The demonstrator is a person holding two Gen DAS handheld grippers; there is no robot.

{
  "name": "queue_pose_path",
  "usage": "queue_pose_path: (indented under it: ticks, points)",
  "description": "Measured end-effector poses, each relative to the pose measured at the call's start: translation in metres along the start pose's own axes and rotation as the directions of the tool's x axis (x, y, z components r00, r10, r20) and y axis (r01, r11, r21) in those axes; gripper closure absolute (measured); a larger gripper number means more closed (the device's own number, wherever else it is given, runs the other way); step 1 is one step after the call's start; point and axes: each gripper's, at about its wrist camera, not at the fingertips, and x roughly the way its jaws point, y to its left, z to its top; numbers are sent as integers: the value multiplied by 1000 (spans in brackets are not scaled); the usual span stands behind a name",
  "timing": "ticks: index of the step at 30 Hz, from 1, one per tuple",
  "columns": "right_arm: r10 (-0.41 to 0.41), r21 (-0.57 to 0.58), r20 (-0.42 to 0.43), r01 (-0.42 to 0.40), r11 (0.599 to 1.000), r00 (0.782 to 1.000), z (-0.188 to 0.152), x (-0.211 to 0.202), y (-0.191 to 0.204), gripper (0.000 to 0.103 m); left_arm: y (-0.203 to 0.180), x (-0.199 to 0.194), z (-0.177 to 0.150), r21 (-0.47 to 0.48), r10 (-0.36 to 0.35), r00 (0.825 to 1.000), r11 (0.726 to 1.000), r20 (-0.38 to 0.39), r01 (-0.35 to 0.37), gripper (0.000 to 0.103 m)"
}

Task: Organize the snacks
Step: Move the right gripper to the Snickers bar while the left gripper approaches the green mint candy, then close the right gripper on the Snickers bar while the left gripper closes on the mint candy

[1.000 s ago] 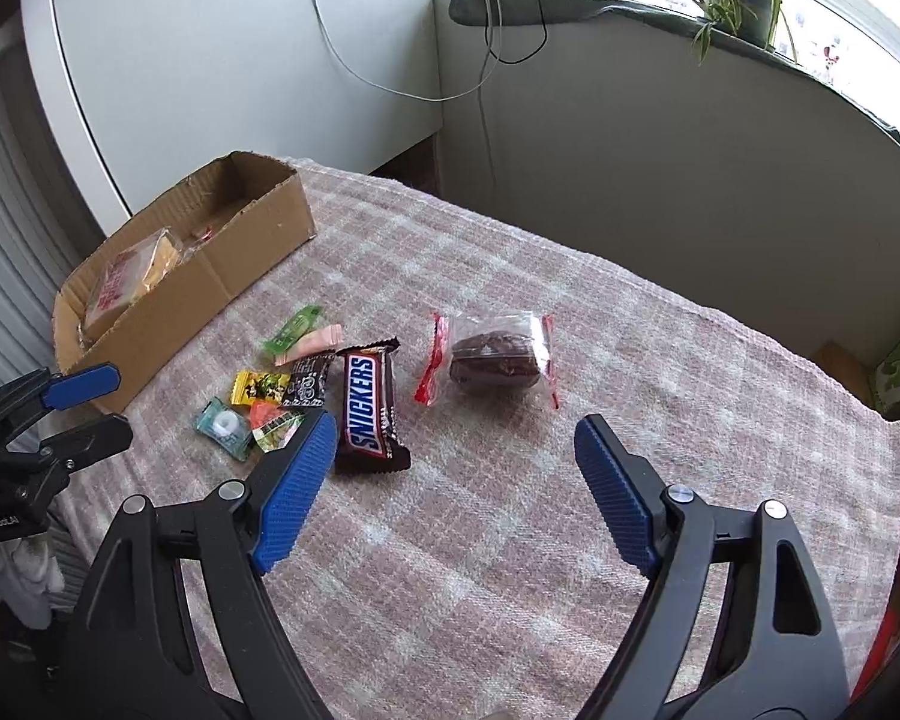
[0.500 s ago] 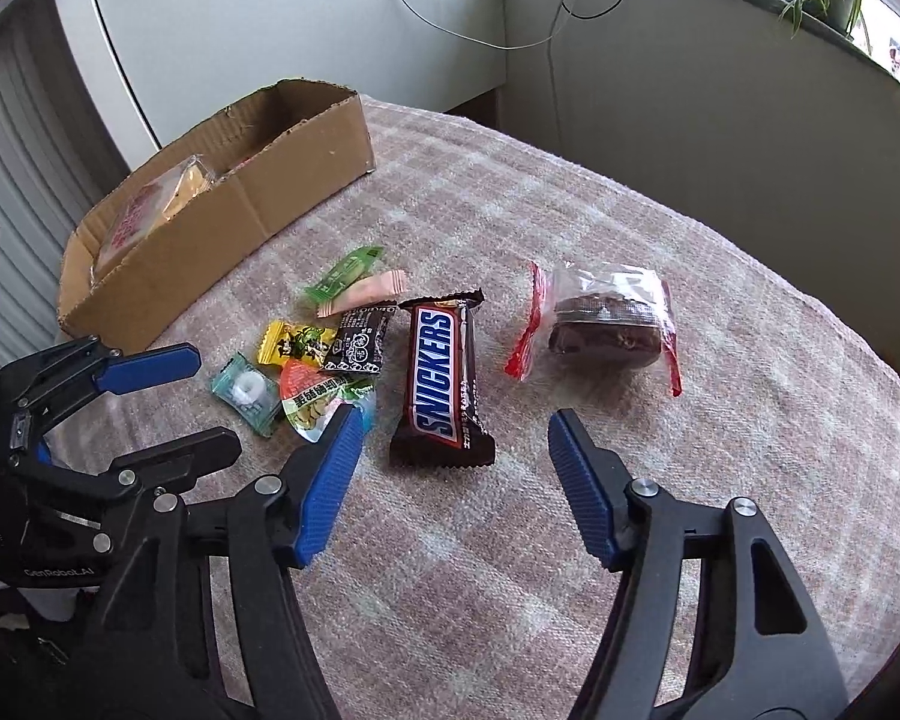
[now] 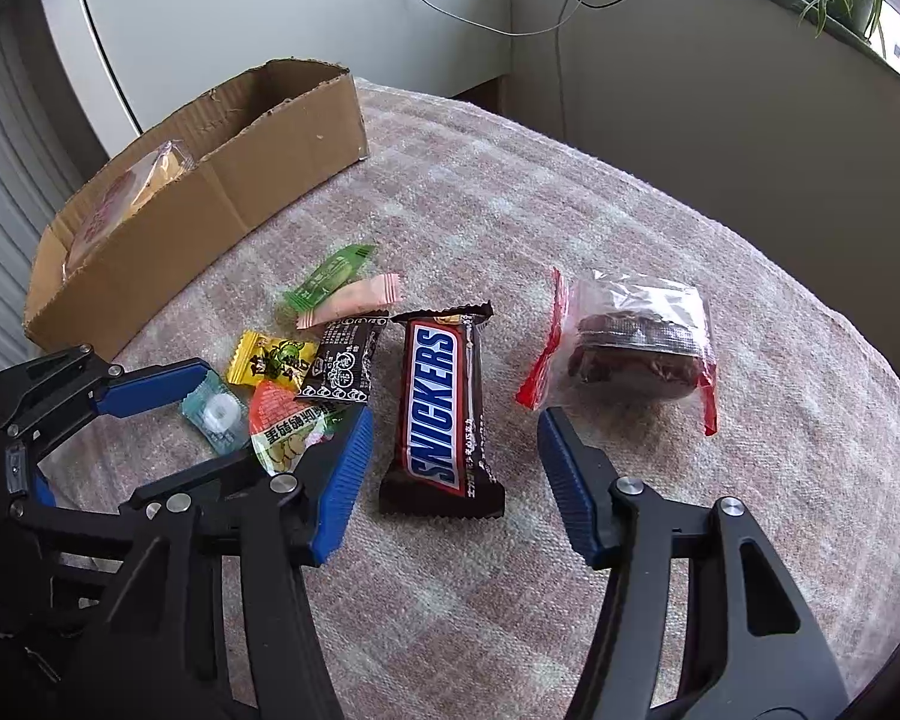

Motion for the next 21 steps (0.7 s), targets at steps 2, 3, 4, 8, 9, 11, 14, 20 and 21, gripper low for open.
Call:
queue_pose_path:
  ticks: [2,3,4,8,9,11,14,20,21]
  points:
    - [-7,-5,0,7,1000,1000,0,3,2,51,-1,0,0,8,5,1000,1000,2,-5,62]
    - [-15,-14,1,15,1000,1000,1,3,3,52,-2,0,-1,16,9,1000,1000,5,-9,63]
    - [-21,-22,1,21,1000,1000,1,4,5,53,-3,-1,-2,22,11,1000,1000,7,-12,67]
    - [-30,-34,-1,30,999,1000,3,3,6,72,-5,0,-2,32,9,1000,999,11,-9,67]
    - [-29,-32,0,29,999,1000,2,3,5,73,-5,-1,-2,30,6,1000,1000,12,-7,68]
    - [-28,-27,2,28,999,1000,1,2,5,73,-4,-2,-3,23,-1,1000,1000,17,0,68]
    - [-27,-12,9,27,1000,1000,-2,-3,3,73,-1,-7,-4,7,-16,1000,1000,23,16,68]
    - [-19,6,25,19,1000,1000,-4,-14,-1,73,2,-18,-5,-10,-39,998,999,41,39,68]
    - [-19,9,28,18,1000,999,-5,-16,-1,73,2,-21,-5,-12,-42,998,999,47,42,68]
